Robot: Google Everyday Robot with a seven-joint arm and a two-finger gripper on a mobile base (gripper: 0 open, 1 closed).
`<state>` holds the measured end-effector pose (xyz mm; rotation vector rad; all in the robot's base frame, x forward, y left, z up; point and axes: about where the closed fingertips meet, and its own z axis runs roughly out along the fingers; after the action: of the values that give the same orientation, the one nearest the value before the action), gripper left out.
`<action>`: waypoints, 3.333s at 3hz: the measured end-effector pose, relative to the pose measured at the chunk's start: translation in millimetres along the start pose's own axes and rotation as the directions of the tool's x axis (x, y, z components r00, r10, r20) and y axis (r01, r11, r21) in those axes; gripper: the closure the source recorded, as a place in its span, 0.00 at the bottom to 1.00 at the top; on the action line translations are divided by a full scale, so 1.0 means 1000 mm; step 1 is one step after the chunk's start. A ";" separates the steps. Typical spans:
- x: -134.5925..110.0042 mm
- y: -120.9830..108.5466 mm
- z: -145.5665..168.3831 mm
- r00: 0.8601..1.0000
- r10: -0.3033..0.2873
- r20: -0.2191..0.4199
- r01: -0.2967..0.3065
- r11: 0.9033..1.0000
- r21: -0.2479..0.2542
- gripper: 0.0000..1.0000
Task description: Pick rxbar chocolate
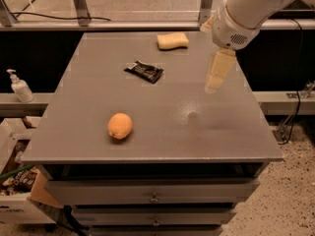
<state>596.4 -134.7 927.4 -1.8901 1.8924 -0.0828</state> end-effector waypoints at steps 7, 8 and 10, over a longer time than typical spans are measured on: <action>-0.089 -0.060 0.158 0.983 -0.154 -0.098 0.130 0.968 -0.213 0.00; -0.091 -0.056 0.170 0.984 -0.154 -0.095 0.128 0.964 -0.235 0.15; -0.093 -0.055 0.172 0.984 -0.150 -0.097 0.122 0.961 -0.248 0.61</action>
Offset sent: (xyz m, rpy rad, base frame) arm 0.0894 0.0687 -0.0360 -0.1262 -0.0006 0.1213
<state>704.4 -1.3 819.4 -2.2224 1.9172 -0.0050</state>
